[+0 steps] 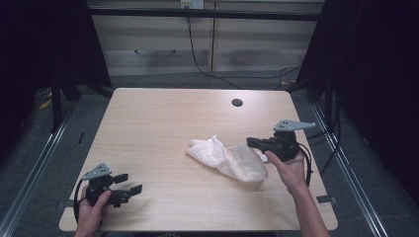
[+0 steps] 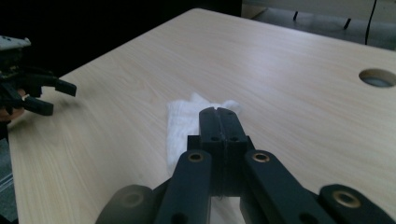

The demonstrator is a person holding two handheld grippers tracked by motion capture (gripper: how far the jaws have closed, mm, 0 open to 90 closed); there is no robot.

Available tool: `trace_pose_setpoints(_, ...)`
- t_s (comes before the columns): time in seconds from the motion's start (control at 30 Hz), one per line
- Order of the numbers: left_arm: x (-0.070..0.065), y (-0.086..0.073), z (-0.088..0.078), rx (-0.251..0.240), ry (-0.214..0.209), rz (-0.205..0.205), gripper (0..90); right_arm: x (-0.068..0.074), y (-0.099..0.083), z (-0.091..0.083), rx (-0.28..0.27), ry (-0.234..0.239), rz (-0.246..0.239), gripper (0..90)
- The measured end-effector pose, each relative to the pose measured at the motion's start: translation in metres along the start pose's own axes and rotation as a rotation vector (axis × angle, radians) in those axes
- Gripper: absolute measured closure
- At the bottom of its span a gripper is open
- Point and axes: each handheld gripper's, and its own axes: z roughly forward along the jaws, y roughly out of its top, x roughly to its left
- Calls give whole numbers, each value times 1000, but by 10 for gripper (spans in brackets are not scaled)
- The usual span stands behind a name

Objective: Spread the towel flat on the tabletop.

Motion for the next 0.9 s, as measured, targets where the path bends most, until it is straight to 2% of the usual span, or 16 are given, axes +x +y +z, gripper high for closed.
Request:
trace_pose_setpoints(0.13,0,0,0,1,2,5,181,8,22,0,-37,13,-33,900)
trace_pose_setpoints(0.27,0,0,0,-1,2,2,181,22,43,-4,-96,49,-66,900)
trace_pose_setpoints(0.33,0,0,-1,-4,1,2,181,30,48,-7,-118,64,-84,900)
trace_pose_setpoints(0.43,0,0,-1,-1,0,4,181,42,46,-12,-127,85,-114,900)
trace_pose_setpoints(0.53,0,0,-1,-3,-3,4,181,50,34,-16,-125,102,-113,900)
trace_pose_setpoints(0.63,-1,0,0,-4,-2,0,182,52,14,-20,-111,103,-98,900)
trace_pose_setpoints(0.7,-1,0,0,-9,-8,1,182,52,-4,-20,-86,101,-79,900)
trace_pose_setpoints(0.73,-1,0,0,-9,-8,1,183,52,-4,-20,-86,101,-79,900)
trace_pose_setpoints(0.77,-1,1,1,-10,-8,0,183,51,-13,-20,-65,94,-72,900)
trace_pose_setpoints(0.8,-3,1,2,-10,-12,-2,185,48,-31,-19,-33,90,-45,900)
trace_pose_setpoints(0.9,-5,3,4,-24,-35,-13,185,43,-53,-20,-12,94,4,900)
